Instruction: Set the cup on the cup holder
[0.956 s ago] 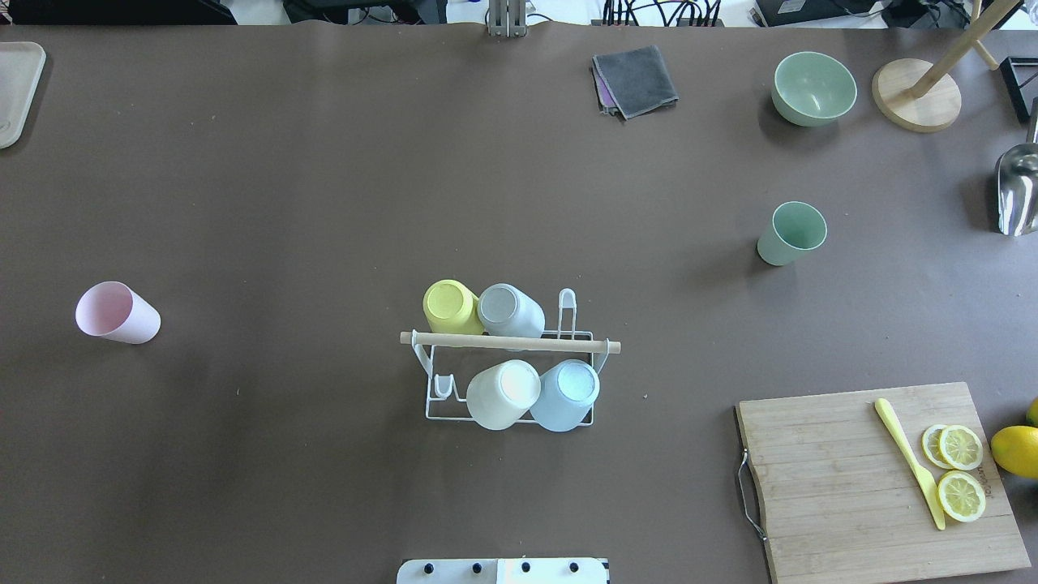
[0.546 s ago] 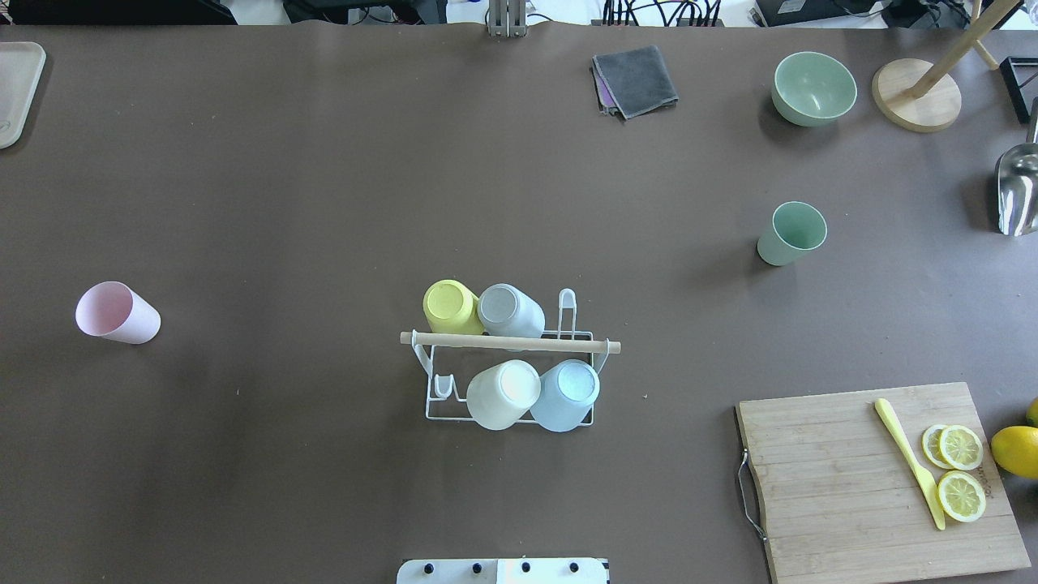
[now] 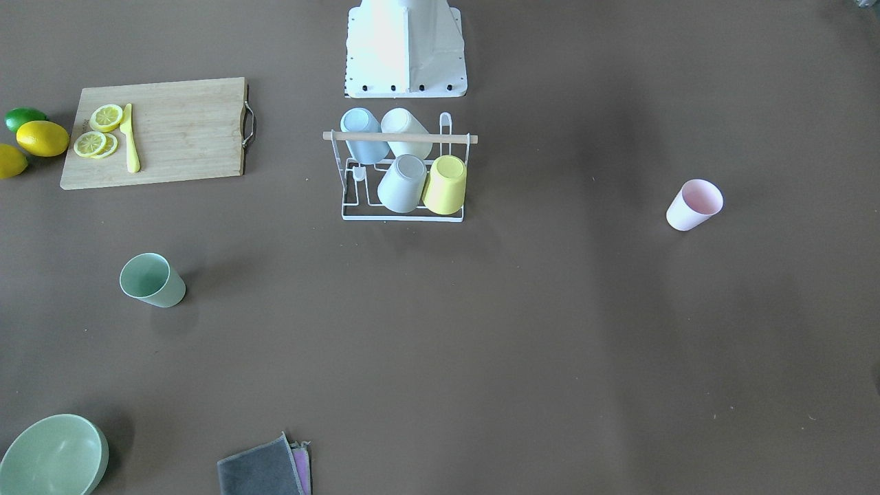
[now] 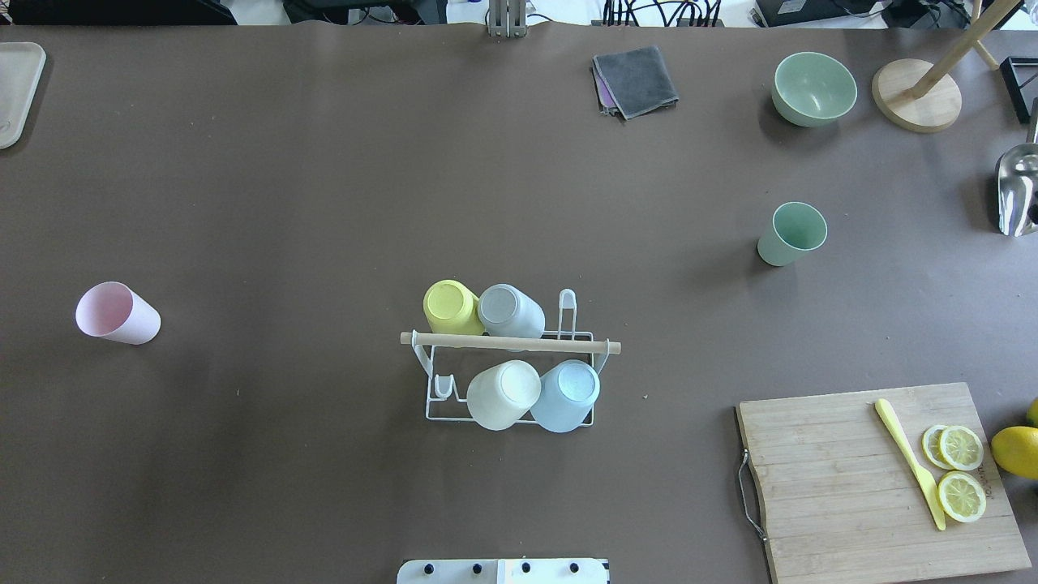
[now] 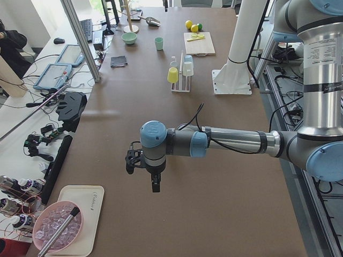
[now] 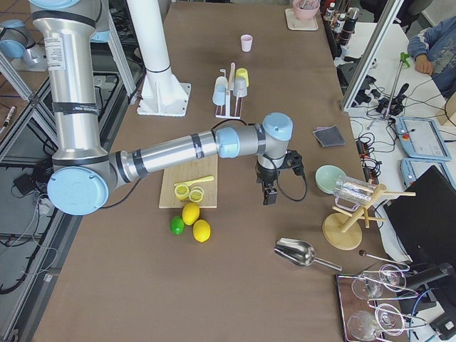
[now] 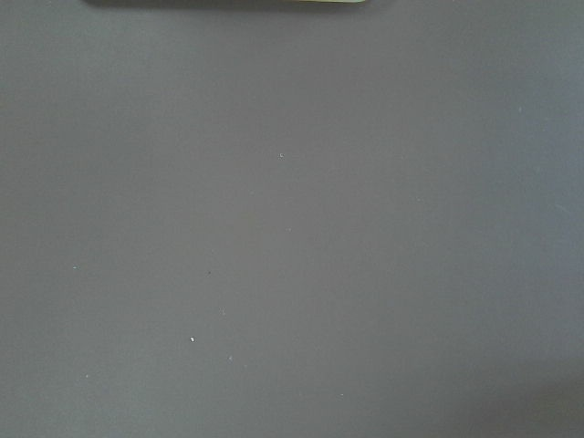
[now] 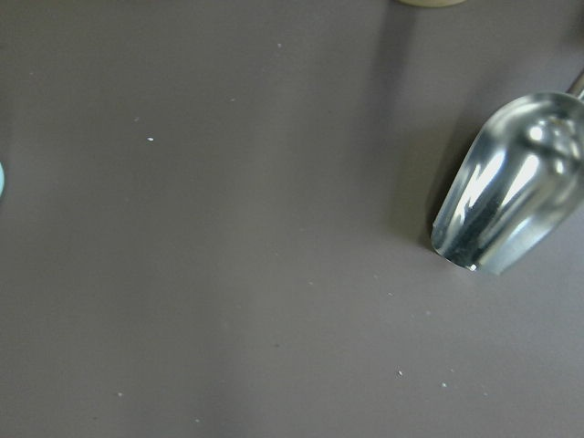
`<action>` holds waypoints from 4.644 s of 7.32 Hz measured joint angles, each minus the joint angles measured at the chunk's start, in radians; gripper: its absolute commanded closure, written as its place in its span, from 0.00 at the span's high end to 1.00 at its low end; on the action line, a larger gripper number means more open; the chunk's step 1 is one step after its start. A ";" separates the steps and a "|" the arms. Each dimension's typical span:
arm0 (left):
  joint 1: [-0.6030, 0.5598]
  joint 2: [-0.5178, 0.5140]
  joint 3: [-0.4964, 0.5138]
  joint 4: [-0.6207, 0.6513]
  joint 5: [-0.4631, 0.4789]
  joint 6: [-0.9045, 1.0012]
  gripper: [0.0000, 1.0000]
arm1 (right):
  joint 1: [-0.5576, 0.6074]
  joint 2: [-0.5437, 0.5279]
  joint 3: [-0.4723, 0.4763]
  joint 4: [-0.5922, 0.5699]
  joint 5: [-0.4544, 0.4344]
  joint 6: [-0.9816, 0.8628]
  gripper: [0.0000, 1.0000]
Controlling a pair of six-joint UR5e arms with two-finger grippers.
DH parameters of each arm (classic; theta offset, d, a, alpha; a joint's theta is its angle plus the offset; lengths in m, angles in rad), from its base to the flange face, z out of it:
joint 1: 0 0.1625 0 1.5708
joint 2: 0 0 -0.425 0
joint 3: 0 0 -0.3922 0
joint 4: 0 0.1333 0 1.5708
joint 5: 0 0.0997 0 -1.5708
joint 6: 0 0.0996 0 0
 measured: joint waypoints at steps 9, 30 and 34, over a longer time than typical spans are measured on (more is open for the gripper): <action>0.092 -0.232 0.001 0.285 0.002 0.000 0.98 | -0.287 0.656 -0.489 -0.299 -0.070 -0.233 1.00; 0.546 -0.682 0.385 0.649 0.020 0.204 0.98 | -0.637 0.726 -0.711 -0.442 -0.636 -0.599 1.00; 0.613 -0.674 0.433 0.620 0.007 0.219 0.98 | -0.630 0.697 -0.713 -0.409 -0.685 -0.653 1.00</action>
